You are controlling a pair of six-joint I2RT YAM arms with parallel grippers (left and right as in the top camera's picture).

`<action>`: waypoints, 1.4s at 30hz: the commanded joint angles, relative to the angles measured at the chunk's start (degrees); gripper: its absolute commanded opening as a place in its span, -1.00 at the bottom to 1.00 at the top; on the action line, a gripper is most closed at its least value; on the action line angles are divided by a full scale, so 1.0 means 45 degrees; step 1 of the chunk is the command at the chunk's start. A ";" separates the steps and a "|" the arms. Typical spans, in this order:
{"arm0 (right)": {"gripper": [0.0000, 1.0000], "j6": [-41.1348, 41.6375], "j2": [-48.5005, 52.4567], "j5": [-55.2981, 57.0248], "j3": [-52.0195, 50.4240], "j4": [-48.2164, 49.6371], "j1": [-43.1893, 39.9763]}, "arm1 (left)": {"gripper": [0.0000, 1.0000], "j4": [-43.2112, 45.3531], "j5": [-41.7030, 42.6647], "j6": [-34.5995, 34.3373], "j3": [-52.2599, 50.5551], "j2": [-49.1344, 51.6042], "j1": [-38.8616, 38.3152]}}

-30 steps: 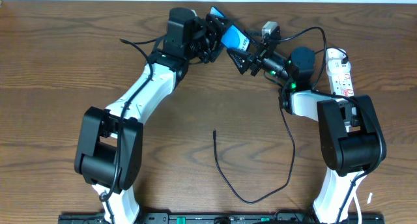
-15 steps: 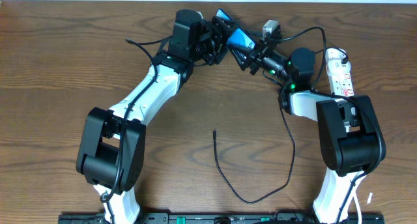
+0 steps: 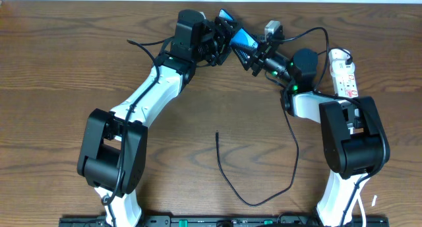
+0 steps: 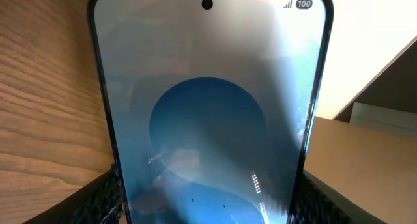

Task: Plug charger to phone and switch on socket

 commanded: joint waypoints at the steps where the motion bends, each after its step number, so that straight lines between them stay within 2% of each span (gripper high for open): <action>1: 0.00 -0.0010 -0.0005 0.0058 0.0136 0.0024 0.0175 | -0.86 0.0112 -0.0078 -0.0121 0.0194 -0.0539 0.0000; 10: -0.13 0.0087 -0.0005 0.0044 0.0136 0.0024 0.0170 | -0.85 0.0112 -0.0359 -0.0117 0.0194 -0.0539 -0.0301; 14: -0.33 0.0087 -0.0005 0.0039 0.0136 0.0024 0.0170 | -0.86 0.0107 -0.0389 -0.0117 0.0194 -0.0539 -0.0301; 19: -0.48 0.0092 -0.0005 0.0005 0.0136 0.0024 0.0170 | -0.86 0.0097 -0.0593 -0.0112 0.0194 -0.0539 -0.0301; 30: -0.63 0.0092 -0.0005 0.0010 0.0136 0.0024 0.0170 | -0.85 0.0097 -0.0588 -0.0117 0.0194 -0.0539 -0.0301; 40: -0.97 0.0087 -0.0005 0.0005 0.0136 -0.0024 0.0170 | -0.85 0.0058 -0.0588 -0.0117 0.0194 -0.0539 -0.0301; 42: -0.98 0.0087 -0.0005 0.0010 0.0136 -0.0024 0.0170 | -0.85 0.0058 -0.0593 -0.0117 0.0194 -0.0539 -0.0301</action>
